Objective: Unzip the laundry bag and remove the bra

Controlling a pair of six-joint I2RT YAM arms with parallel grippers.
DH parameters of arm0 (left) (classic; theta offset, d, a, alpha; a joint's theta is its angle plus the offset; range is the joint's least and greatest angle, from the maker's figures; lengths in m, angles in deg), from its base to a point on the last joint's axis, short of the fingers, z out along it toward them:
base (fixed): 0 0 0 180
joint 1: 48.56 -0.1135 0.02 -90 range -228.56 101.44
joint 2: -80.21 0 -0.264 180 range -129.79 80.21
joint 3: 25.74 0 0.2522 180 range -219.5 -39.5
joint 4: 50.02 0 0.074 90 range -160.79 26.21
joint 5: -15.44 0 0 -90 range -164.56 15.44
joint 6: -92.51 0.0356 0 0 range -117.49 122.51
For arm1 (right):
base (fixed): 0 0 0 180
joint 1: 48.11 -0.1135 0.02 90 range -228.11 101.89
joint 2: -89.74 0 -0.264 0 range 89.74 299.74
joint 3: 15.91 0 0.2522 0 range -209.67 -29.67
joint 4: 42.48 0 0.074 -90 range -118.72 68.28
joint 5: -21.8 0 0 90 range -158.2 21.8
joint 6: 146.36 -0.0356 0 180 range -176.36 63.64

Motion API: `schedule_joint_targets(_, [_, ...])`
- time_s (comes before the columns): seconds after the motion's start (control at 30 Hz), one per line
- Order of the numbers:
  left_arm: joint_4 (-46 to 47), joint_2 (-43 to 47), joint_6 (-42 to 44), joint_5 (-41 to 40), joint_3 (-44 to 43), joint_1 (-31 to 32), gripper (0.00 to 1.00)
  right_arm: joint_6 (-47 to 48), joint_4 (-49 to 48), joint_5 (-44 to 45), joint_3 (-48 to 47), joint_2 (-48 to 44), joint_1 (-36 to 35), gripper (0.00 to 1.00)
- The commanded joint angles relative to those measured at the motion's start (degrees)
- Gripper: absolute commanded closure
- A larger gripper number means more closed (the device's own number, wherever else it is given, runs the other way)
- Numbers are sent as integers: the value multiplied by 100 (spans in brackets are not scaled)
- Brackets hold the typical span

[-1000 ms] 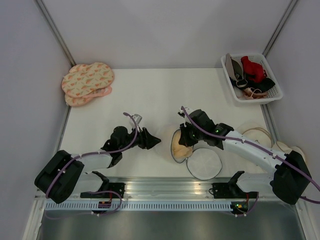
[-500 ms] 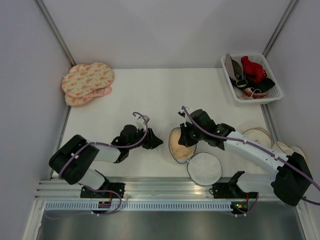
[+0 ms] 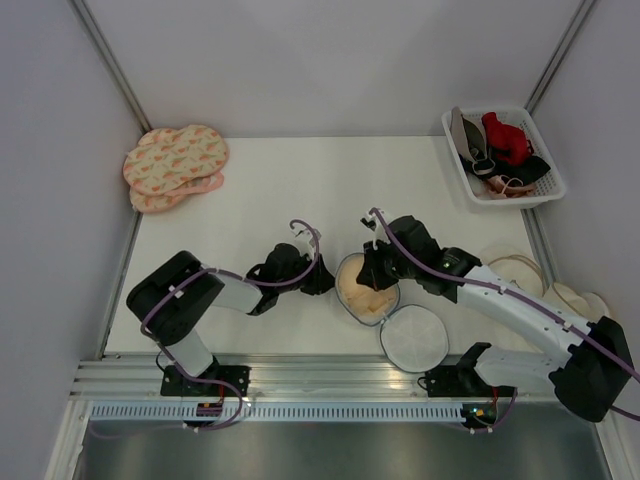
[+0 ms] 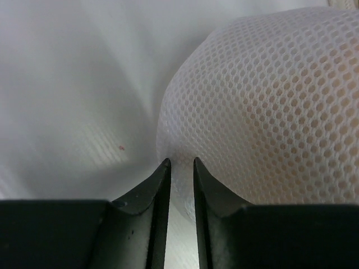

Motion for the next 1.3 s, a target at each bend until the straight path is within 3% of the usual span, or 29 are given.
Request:
schedule_joint_targets(0.0, [-412, -338, 252, -443, -342, 281, 73, -29, -172, -119, -330, -172, 29, 100])
schedule_joint_targets(0.03, [-518, -391, 253, -496, -404, 308, 79, -29, -181, -119, -330, -199, 29, 100])
schedule_joint_targets(0.33, [-949, -945, 182, -786, -756, 475, 94, -152, -111, 232, -611, -699, 55, 100])
schedule_joint_targets(0.53, [-879, -1130, 94, -804, -791, 589, 98, -319, -409, 609, -830, -1297, 143, 99])
schedule_joint_targets(0.63, [-853, -1139, 77, -787, -791, 607, 98, -372, -488, 1083, -1041, -1534, 178, 100])
schedule_joint_targets(0.73, [-861, -1113, 68, -786, -774, 633, 98, -320, -620, 2102, -1313, -1596, 248, 100])
schedule_joint_targets(0.83, [-888, -1069, 50, -734, -791, 642, 98, -232, -437, 3052, -1891, -1194, 345, 100])
schedule_joint_targets(1.0, [-1081, -735, 15, -637, -809, 651, 98, -240, -339, 4011, -2702, -112, 1170, 100])
schedule_joint_targets(1.27, [-1432, -287, 50, -532, -905, 642, 98, -864, -673, 4389, -4108, 1415, 3675, 99])
